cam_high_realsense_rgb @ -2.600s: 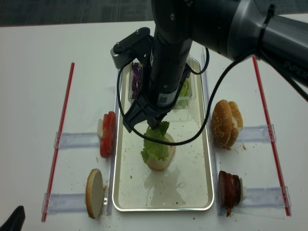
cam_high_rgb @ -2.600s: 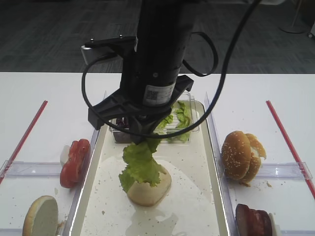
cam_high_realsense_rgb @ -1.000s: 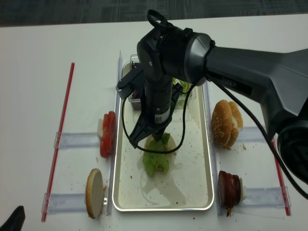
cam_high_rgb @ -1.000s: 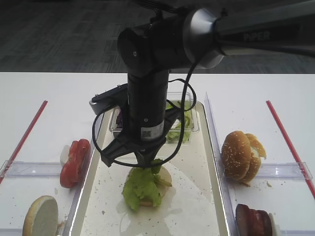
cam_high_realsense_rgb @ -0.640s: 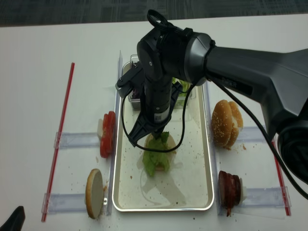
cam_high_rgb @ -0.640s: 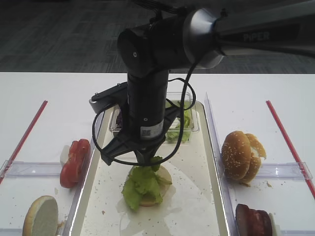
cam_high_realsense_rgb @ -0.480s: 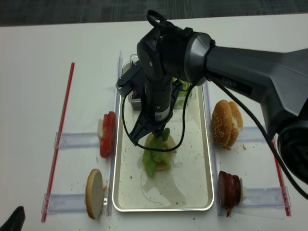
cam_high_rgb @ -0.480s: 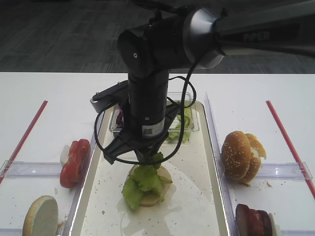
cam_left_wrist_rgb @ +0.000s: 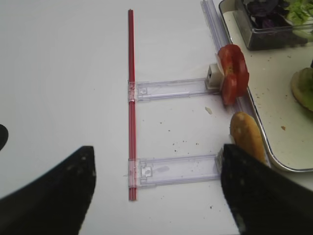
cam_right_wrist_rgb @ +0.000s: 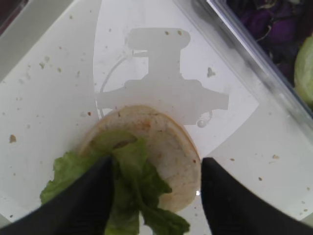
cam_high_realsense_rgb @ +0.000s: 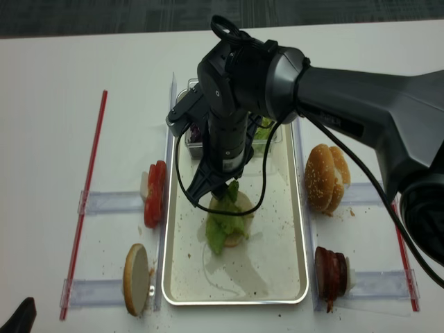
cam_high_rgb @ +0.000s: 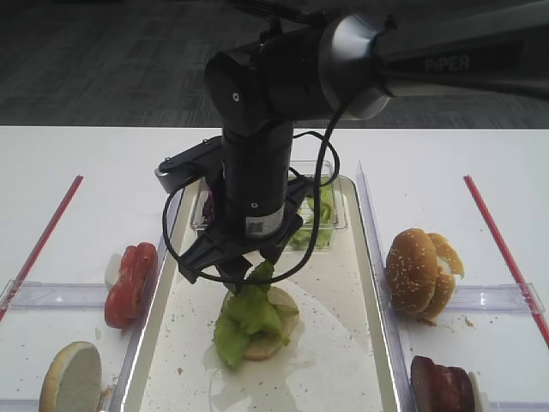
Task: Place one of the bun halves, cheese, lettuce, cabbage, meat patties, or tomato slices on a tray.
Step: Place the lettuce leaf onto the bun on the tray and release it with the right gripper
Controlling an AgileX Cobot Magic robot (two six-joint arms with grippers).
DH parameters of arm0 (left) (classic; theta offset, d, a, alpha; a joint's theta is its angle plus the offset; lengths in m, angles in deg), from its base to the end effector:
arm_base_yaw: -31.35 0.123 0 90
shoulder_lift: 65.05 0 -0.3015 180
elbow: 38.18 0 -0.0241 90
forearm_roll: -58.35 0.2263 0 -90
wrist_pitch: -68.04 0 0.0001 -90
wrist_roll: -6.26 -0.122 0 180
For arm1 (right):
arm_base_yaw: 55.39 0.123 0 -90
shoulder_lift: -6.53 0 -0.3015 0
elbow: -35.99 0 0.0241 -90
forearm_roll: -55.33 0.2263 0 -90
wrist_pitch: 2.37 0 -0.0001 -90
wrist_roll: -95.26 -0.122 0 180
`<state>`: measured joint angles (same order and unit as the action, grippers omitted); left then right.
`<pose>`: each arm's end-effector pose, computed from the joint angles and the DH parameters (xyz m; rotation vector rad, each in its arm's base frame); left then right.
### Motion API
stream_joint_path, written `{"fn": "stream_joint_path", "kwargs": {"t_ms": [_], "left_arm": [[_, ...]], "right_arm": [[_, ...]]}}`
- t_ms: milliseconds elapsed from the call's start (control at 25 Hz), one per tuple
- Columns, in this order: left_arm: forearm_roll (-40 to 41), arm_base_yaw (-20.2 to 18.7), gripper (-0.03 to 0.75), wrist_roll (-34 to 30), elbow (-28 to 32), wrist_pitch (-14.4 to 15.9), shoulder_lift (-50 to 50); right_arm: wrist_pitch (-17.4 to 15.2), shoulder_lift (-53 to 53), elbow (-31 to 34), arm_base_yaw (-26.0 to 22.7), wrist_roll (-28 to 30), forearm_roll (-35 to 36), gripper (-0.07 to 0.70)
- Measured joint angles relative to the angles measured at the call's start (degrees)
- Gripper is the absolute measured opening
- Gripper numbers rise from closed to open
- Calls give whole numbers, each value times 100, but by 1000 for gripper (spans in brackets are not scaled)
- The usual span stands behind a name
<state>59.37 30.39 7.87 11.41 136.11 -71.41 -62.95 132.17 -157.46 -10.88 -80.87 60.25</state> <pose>-0.0245 0.0024 0.2348 -0.0146 2.1644 -0.0041 0.2858 0.2937 0.1842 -1.1955 2.8006 0.1774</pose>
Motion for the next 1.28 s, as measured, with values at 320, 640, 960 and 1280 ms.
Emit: {"fn": "stream_joint_path", "kwargs": {"t_ms": [320,640,960,1280], "left_arm": [[0,0,493,0,0,0,0],[0,0,493,0,0,0,0],[0,0,493,0,0,0,0],[0,0,493,0,0,0,0]], "right_arm": [[21,0,0,0,34,0,636],[21,0,0,0,37,0,650],[-2,0,0,0,47,-9,652],[-36,0,0,0,47,-23,654]]}}
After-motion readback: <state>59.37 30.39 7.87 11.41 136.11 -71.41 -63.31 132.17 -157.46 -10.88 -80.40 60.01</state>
